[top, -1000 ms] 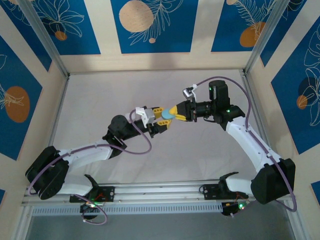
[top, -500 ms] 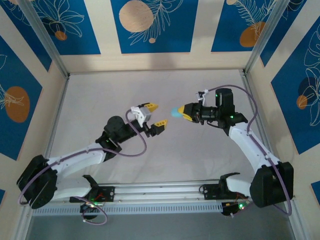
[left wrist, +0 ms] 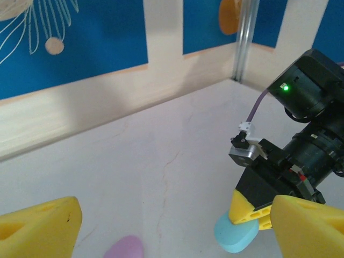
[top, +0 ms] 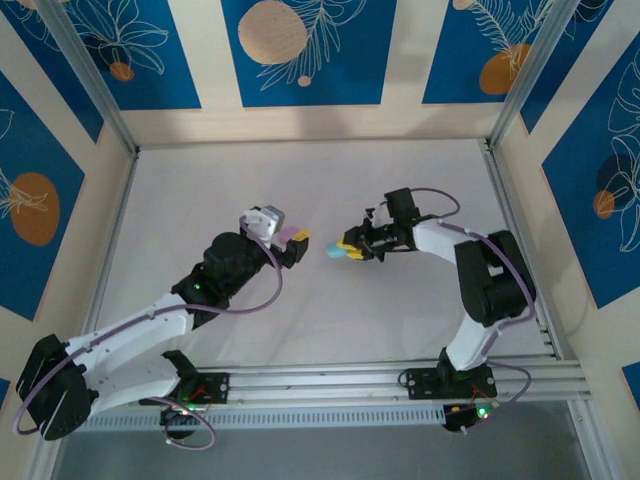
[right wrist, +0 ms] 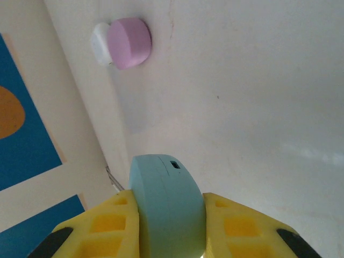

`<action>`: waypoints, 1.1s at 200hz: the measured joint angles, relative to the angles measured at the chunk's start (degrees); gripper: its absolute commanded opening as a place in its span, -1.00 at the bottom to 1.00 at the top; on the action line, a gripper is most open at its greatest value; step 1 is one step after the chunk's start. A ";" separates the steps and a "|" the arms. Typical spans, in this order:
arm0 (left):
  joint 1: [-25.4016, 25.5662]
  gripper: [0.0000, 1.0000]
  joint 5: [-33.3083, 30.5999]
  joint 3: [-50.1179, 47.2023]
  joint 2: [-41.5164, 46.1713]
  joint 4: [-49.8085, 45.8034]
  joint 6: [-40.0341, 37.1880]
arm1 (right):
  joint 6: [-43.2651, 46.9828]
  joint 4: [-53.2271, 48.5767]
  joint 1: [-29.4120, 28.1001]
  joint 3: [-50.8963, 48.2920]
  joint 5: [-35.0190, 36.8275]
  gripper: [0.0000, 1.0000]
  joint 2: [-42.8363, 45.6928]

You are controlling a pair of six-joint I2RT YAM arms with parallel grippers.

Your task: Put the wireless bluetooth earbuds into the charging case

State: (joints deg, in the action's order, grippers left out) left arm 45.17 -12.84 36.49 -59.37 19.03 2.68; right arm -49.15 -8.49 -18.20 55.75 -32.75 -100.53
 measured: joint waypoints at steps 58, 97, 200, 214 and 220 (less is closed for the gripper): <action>-0.48 0.86 -3.10 -0.35 1.55 -2.01 0.42 | 0.42 -1.20 -3.85 13.14 4.09 -0.61 -11.65; -0.94 0.88 -4.20 -0.74 2.91 -2.45 0.42 | 2.40 -6.19 -4.72 15.39 9.16 -0.57 -14.36; -1.70 0.91 -4.37 -0.87 1.18 -2.58 0.42 | 7.78 -15.67 -4.70 14.51 20.44 0.16 -8.85; -1.88 0.92 -4.37 -0.87 0.63 -2.58 0.42 | 8.50 -17.53 -4.20 13.77 22.80 0.17 -5.60; -1.99 0.92 -4.37 -0.87 0.48 -2.60 0.42 | 8.72 -18.12 -3.82 13.44 23.80 0.18 -3.93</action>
State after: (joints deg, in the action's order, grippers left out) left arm 43.18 -17.21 35.62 -58.89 16.43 3.09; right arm -40.42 -26.61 -22.02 69.19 -8.95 -104.47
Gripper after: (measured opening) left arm 0.956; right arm 0.583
